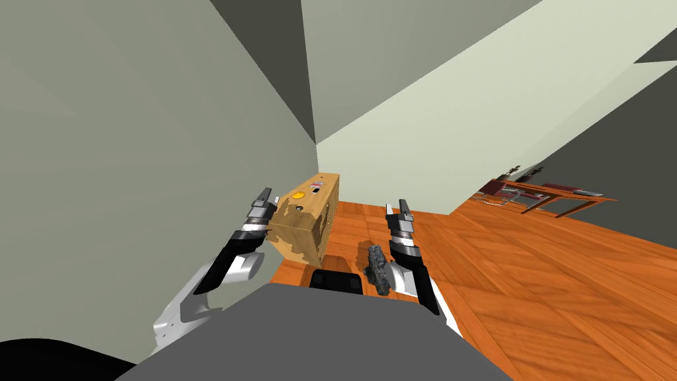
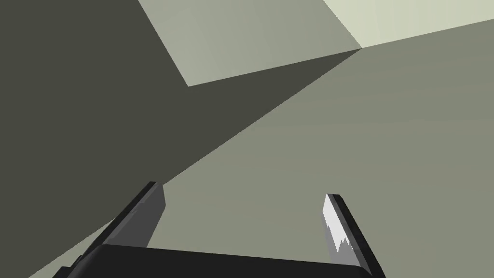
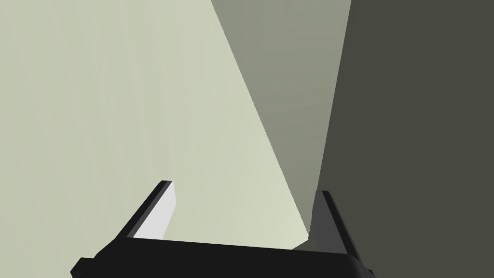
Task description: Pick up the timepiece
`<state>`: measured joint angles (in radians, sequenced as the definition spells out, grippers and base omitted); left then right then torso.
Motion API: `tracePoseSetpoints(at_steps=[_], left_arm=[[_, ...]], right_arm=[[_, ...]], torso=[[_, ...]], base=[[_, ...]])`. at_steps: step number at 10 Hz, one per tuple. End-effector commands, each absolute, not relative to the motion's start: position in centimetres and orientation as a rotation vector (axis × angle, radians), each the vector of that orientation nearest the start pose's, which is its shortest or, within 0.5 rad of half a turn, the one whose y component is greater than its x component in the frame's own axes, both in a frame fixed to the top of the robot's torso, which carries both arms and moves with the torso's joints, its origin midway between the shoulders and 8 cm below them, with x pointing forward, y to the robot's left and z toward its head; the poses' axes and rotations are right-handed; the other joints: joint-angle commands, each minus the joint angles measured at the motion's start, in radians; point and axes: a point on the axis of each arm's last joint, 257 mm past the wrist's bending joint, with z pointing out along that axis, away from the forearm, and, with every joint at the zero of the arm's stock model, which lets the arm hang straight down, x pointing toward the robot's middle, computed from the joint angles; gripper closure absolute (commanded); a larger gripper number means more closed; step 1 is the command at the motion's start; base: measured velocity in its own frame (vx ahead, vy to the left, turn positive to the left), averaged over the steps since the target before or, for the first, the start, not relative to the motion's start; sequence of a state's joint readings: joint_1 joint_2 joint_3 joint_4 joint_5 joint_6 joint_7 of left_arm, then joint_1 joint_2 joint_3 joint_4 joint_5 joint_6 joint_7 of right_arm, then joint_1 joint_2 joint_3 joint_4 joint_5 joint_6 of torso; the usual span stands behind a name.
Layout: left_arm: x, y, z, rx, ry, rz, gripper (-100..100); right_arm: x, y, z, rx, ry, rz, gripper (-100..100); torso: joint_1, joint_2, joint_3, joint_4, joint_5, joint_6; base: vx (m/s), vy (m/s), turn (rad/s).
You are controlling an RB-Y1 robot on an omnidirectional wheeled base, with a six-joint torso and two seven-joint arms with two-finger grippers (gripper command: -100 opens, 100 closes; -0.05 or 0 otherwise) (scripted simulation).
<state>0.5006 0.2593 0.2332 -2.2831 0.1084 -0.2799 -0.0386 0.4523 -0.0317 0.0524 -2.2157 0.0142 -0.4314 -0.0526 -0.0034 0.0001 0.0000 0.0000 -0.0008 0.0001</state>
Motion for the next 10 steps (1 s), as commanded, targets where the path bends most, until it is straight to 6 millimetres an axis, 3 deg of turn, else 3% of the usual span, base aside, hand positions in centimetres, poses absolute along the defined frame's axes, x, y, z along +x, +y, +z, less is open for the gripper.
tracePoseSetpoints(at_steps=[1, 10], left_arm=[[36.7, 36.5, 0.3, -0.680, 0.890, -1.026, -100], [38.7, 44.0, -2.2, -0.884, 0.993, -0.911, -100]], right_arm=[[37.4, -25.5, -0.3, 0.727, 0.700, 1.388, 0], [37.4, -25.5, -0.3, 0.727, 0.700, 1.388, 0]], torso=[[0.000, 0.000, 0.000, 0.000, 0.000, 0.000], [0.001, -0.001, -0.001, 0.000, 0.000, 0.000]], base=[[-0.006, -0.047, -0.011], [0.007, -0.048, -0.025]])
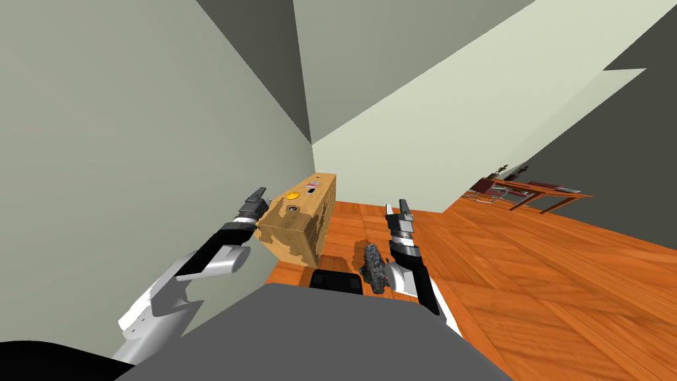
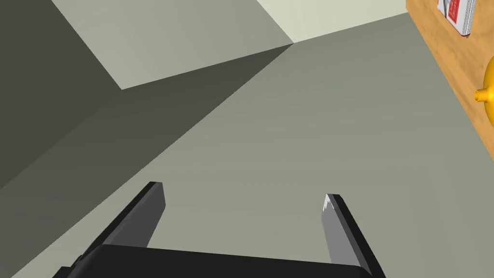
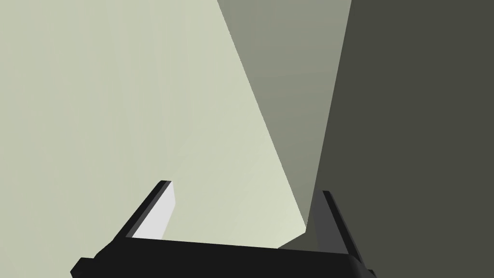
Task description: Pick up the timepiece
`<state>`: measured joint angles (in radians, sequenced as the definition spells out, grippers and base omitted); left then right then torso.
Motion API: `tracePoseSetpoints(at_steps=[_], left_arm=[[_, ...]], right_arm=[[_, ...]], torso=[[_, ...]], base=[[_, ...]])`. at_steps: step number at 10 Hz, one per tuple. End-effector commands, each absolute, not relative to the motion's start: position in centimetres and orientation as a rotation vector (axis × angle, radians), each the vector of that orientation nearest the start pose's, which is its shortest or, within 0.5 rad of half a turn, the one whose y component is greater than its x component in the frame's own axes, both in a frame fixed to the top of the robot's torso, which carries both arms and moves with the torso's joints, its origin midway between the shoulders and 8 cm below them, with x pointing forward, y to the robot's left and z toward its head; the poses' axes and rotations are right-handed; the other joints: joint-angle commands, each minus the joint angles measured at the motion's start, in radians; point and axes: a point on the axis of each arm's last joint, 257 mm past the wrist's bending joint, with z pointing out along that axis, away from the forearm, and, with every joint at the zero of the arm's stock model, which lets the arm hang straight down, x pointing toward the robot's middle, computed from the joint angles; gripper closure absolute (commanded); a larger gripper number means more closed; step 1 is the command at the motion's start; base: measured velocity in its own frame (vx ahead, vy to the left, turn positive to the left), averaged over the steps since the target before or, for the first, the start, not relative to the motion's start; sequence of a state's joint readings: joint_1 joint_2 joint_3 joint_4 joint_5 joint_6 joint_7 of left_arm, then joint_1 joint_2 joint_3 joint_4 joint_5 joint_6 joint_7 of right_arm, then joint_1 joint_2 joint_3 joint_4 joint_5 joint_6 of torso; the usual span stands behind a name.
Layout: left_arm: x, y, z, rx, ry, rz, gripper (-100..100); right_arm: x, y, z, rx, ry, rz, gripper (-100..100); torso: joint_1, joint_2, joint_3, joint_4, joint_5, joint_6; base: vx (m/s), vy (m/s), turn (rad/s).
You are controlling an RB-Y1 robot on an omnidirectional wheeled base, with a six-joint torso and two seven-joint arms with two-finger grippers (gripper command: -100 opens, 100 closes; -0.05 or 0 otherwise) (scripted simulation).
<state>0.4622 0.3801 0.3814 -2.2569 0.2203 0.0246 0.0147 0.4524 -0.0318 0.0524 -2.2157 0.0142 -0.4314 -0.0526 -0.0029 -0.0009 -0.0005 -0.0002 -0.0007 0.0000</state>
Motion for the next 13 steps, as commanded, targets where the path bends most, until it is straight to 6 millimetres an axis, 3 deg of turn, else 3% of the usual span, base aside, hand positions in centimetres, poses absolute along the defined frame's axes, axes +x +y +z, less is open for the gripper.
tracePoseSetpoints(at_steps=[1, 2, 7, 13], left_arm=[[38.9, 44.3, -3.0, -0.914, 1.011, -0.896, -100], [39.1, 45.6, -2.9, -0.940, 1.015, -0.886, -100], [39.4, 47.5, -4.7, -1.033, 1.056, -0.843, -100], [39.8, 51.4, -6.8, -1.197, 1.100, -0.791, -100]], right_arm=[[37.4, -25.5, -0.3, 0.727, 0.700, 1.388, 0], [37.4, -25.5, -0.3, 0.727, 0.700, 1.388, 0], [37.4, -25.5, -0.3, 0.727, 0.700, 1.388, 0], [37.4, -25.5, -0.3, 0.727, 0.700, 1.388, 0]], torso=[[0.000, 0.000, 0.000, 0.000, 0.000, 0.000], [0.000, 0.000, 0.000, 0.000, 0.000, 0.000], [0.001, 0.000, 0.000, 0.000, 0.000, 0.000], [0.002, 0.000, 0.000, 0.000, 0.001, 0.000]], base=[[0.008, -0.038, -0.021], [0.011, -0.042, -0.037], [0.015, -0.028, -0.017], [0.022, -0.025, -0.033]])
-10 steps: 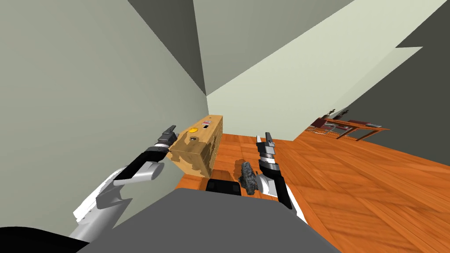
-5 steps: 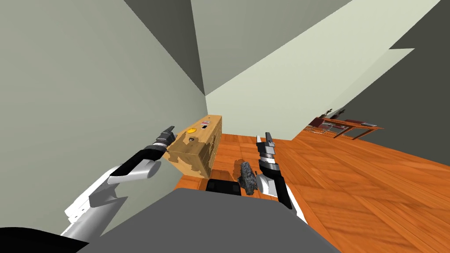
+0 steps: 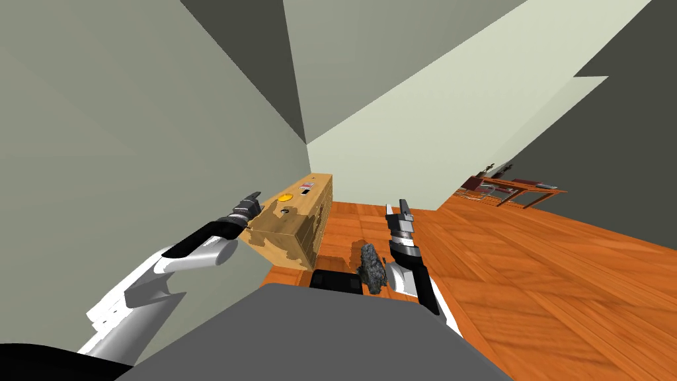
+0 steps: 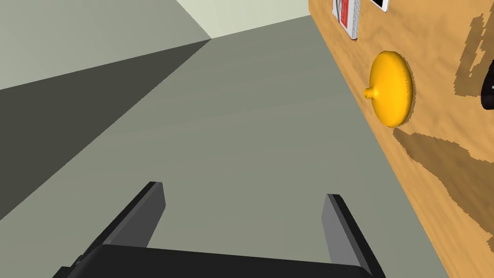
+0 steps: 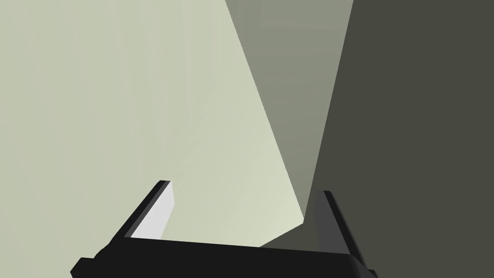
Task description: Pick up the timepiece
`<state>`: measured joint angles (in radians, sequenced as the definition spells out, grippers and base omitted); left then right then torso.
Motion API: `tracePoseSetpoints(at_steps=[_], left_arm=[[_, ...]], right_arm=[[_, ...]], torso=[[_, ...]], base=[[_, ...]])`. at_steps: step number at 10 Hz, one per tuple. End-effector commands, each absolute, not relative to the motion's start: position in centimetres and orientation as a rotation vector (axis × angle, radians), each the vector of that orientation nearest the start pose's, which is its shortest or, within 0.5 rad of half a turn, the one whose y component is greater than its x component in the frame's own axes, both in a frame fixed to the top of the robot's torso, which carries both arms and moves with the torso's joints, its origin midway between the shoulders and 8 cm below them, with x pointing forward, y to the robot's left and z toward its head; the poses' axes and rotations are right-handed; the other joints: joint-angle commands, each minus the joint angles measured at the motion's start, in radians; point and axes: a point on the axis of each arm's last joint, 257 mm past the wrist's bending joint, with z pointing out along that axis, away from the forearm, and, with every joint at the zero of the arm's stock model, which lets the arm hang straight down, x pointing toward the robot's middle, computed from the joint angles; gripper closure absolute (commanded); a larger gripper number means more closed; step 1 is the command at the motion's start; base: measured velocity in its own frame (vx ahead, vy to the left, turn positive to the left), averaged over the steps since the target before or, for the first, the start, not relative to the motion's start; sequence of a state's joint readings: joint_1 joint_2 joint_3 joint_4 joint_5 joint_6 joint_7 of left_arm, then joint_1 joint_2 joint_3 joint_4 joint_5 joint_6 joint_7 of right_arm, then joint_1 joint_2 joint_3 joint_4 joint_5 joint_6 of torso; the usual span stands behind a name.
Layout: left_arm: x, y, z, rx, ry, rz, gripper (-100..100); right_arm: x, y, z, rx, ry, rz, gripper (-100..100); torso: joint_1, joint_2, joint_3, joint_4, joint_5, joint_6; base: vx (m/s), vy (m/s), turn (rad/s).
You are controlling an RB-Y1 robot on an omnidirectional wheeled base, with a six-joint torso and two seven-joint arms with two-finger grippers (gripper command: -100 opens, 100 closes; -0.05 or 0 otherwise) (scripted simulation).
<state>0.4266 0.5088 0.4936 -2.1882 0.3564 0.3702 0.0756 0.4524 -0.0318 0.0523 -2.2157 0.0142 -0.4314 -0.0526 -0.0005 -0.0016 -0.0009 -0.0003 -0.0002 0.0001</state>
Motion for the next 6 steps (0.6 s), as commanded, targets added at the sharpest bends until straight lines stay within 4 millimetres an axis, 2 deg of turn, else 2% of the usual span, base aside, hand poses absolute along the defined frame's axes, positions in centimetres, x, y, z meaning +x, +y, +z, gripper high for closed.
tracePoseSetpoints(at_steps=[1, 5, 6], left_arm=[[39.7, 51.6, -7.5, -1.219, 1.112, -0.777, -100], [39.6, 52.9, -9.1, -1.307, 1.139, -0.744, -100], [39.6, 53.8, -9.6, -1.353, 1.145, -0.739, -100]], right_arm=[[37.4, -25.5, -0.3, 0.727, 0.700, 1.388, 0], [37.4, -25.5, -0.3, 0.727, 0.700, 1.388, 0], [37.4, -25.5, -0.3, 0.727, 0.700, 1.388, 0]], torso=[[0.000, 0.000, 0.000, 0.000, 0.000, 0.000], [-0.001, -0.001, 0.000, 0.000, 0.000, 0.000], [0.000, 0.000, 0.000, 0.000, 0.000, 0.000]], base=[[0.028, -0.017, -0.036], [0.026, -0.017, -0.021], [0.035, -0.023, -0.063]])
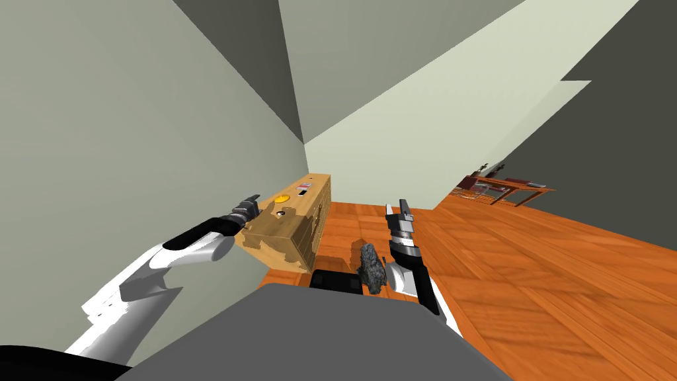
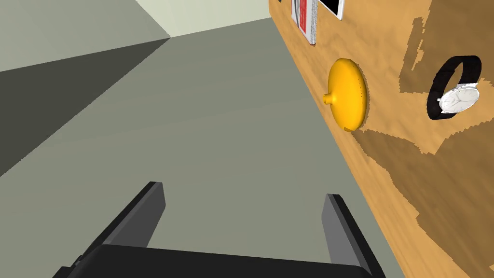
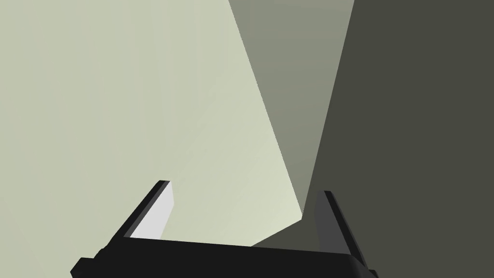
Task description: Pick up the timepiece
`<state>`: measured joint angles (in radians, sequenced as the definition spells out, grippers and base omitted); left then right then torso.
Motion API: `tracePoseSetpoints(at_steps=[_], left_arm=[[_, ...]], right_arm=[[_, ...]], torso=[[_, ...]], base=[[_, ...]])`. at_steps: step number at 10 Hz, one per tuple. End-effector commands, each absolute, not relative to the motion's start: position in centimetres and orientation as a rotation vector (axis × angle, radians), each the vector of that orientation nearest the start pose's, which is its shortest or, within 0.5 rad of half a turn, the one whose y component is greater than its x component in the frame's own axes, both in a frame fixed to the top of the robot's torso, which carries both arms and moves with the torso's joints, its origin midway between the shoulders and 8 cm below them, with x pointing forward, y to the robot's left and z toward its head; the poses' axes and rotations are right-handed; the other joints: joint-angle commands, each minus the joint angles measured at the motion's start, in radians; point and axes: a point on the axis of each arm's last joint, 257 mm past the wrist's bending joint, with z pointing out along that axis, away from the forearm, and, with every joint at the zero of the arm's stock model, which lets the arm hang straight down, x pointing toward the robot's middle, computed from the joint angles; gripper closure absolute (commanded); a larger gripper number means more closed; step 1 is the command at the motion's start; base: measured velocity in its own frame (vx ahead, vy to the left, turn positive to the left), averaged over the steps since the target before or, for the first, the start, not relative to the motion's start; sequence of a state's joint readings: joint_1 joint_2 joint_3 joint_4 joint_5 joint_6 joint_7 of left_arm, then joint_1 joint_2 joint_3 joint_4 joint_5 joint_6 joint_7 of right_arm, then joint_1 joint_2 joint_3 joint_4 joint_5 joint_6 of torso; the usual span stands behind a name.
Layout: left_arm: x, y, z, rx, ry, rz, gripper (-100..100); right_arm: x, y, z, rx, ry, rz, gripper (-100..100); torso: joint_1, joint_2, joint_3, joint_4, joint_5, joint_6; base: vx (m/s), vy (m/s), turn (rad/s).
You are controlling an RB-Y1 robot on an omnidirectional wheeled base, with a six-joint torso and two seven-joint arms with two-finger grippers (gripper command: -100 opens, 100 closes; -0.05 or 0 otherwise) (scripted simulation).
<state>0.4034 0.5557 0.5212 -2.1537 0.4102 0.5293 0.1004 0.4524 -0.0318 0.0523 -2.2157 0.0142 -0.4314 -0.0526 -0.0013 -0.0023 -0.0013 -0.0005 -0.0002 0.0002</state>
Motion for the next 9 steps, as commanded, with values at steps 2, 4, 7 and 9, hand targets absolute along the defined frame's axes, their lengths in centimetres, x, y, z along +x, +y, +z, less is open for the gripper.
tracePoseSetpoints(at_steps=[2, 4, 7, 9], left_arm=[[39.4, 54.0, -10.4, -1.382, 1.160, -0.719, -100], [39.2, 54.9, -11.6, -1.453, 1.177, -0.699, -100], [38.9, 55.7, -12.9, -1.527, 1.195, -0.677, -100], [38.7, 56.3, -13.8, -1.585, 1.205, -0.667, -100]], right_arm=[[37.4, -25.5, -0.3, 0.727, 0.700, 1.388, 0], [37.4, -25.5, -0.3, 0.727, 0.700, 1.388, 0], [37.4, -25.5, -0.3, 0.727, 0.700, 1.388, 0], [37.4, -25.5, -0.3, 0.727, 0.700, 1.388, 0]], torso=[[0.000, 0.000, 0.000, 0.000, 0.000, 0.000], [0.001, 0.000, 0.000, 0.000, 0.000, 0.000], [0.001, -0.001, 0.000, 0.000, 0.000, 0.000], [0.001, 0.000, 0.000, 0.000, 0.000, 0.000]], base=[[0.030, -0.012, -0.014], [0.037, -0.007, -0.046], [0.038, -0.005, -0.032], [0.040, -0.006, -0.028]])
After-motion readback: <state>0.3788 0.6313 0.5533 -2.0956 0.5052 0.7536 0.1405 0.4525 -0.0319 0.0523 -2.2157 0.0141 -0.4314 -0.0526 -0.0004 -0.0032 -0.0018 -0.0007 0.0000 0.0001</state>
